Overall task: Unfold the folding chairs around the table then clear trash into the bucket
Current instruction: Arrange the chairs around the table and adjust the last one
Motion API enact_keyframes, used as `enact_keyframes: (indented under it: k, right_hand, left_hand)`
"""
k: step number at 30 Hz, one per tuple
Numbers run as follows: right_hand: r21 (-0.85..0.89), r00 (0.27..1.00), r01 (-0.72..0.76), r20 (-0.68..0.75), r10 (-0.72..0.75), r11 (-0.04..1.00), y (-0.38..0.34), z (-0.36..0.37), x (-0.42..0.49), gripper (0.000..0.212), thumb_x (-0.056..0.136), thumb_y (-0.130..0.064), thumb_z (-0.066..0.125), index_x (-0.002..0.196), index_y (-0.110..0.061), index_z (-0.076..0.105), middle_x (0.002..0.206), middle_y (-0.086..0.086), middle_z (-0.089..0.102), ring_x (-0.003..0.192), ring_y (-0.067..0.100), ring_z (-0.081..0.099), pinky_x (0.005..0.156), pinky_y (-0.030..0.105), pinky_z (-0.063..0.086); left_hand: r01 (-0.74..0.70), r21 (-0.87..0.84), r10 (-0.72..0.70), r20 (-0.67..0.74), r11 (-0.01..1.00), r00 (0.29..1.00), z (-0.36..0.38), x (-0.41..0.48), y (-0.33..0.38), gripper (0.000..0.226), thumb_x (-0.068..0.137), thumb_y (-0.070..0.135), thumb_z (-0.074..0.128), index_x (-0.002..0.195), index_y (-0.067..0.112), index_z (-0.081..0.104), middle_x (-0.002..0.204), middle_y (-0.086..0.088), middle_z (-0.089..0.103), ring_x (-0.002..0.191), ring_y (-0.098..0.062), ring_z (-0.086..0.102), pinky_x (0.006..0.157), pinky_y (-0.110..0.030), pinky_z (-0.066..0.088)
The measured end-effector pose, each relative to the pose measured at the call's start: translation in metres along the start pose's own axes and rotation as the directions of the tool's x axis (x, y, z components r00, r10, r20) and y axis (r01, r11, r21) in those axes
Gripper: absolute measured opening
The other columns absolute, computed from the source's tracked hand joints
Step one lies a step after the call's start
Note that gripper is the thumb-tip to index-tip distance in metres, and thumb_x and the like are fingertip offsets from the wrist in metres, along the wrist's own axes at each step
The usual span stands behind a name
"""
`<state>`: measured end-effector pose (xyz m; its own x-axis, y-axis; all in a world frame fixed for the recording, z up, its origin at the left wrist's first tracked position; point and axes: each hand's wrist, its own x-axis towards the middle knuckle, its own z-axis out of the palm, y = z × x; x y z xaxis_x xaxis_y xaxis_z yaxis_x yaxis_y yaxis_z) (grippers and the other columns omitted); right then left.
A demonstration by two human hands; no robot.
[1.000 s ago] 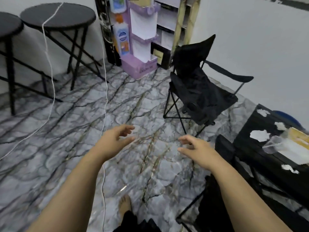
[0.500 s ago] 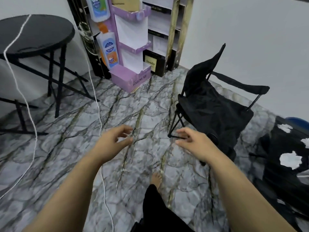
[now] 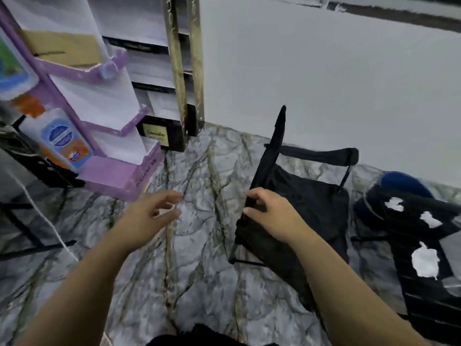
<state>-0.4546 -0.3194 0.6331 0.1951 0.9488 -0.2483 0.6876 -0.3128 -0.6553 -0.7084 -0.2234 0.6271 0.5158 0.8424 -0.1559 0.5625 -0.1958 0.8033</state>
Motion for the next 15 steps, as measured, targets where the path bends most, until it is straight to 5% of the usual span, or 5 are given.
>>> enact_keyframes:
  k: [6,12,15]
  right_hand:
    - [0.031,0.953,-0.182,-0.239,0.184,0.983,-0.005,0.003,0.074,0.049,0.089,-0.031,0.061,0.134,-0.023,0.044,0.141,-0.002,0.041,0.13,0.015,0.04,0.099,0.02,0.032]
    - [0.306,0.761,-0.477,-0.324,0.561,0.824,-0.026,0.023,0.099,0.066,0.087,-0.033,0.062,0.143,-0.029,0.028,0.148,-0.004,0.033,0.131,0.016,0.04,0.103,0.028,0.037]
    - [0.373,0.666,-0.535,-0.366,0.65,0.758,-0.032,0.031,0.105,0.067,0.087,-0.033,0.062,0.144,-0.029,0.026,0.148,-0.003,0.033,0.13,0.017,0.041,0.101,0.026,0.037]
  left_hand:
    - [-0.235,0.059,0.211,0.273,0.97,0.939,-0.021,0.153,-0.006,0.036,0.086,0.032,0.061,0.119,0.04,0.049,0.125,0.013,0.049,0.118,-0.004,0.046,0.101,-0.032,0.04]
    - [-0.4,0.046,0.308,0.561,0.915,0.768,-0.053,0.269,0.001,0.036,0.085,0.038,0.061,0.107,0.061,0.044,0.137,0.015,0.043,0.127,-0.007,0.042,0.105,-0.036,0.039]
    - [-0.487,-0.012,0.385,0.629,0.873,0.675,-0.047,0.311,0.018,0.037,0.085,0.034,0.062,0.107,0.058,0.045,0.134,0.015,0.043,0.129,-0.008,0.041,0.105,-0.033,0.037]
